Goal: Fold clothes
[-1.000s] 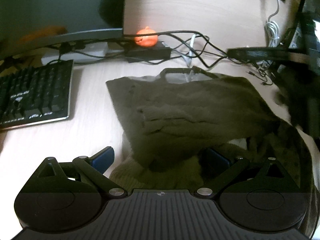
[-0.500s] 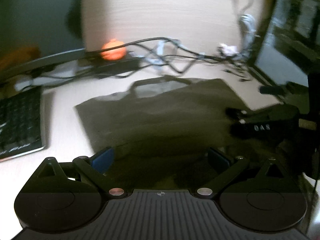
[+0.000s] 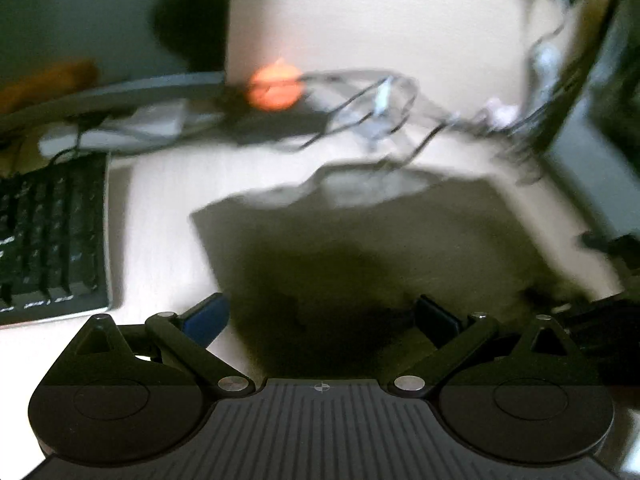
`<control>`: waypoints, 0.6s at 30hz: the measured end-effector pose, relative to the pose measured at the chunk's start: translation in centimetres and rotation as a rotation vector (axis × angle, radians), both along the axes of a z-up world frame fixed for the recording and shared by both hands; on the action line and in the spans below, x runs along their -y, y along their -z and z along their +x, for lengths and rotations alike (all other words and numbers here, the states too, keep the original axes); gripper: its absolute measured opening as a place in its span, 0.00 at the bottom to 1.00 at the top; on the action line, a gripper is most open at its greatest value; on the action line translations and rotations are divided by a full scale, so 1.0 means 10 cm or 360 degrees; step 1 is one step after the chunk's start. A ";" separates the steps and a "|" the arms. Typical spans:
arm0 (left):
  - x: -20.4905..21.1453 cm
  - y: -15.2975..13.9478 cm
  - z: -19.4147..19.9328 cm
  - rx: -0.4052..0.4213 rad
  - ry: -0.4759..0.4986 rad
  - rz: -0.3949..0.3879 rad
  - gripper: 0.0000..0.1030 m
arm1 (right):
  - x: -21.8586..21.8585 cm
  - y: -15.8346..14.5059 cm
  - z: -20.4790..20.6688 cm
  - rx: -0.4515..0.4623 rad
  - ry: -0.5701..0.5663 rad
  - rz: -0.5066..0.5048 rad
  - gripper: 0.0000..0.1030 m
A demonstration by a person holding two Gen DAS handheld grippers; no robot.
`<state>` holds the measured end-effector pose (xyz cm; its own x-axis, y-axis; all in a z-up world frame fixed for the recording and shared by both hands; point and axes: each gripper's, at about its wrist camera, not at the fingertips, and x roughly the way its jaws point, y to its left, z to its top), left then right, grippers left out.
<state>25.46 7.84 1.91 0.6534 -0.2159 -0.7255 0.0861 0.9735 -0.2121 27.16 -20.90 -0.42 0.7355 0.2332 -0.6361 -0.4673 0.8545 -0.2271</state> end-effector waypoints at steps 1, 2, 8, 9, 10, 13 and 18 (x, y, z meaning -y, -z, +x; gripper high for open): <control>-0.01 -0.08 -0.04 0.0034 0.0029 -0.0067 0.99 | 0.02 -0.05 0.05 -0.0019 0.0018 0.0059 1.00; 0.00 -0.13 -0.05 0.0068 0.0047 -0.0120 0.99 | 0.03 -0.10 0.11 -0.0039 0.0039 0.0119 1.00; 0.33 0.07 0.16 0.0054 0.0171 -0.0180 0.99 | -0.27 -0.01 0.43 -0.0083 0.0052 0.0059 1.00; 0.35 0.19 0.22 -0.0015 0.0154 -0.0172 0.99 | -0.34 0.07 0.48 -0.0111 0.0041 -0.0005 1.00; 0.34 0.29 0.25 -0.0068 0.0122 -0.0157 0.99 | -0.33 0.09 0.49 -0.0133 0.0021 -0.0007 1.00; 0.23 0.35 0.21 -0.0072 0.0074 -0.0178 0.99 | -0.28 0.10 0.54 -0.0211 -0.0054 0.0043 1.00; -0.17 0.10 0.27 0.0040 -0.0295 -0.0171 0.99 | -0.02 -0.09 0.90 -0.0393 0.0013 0.0424 1.00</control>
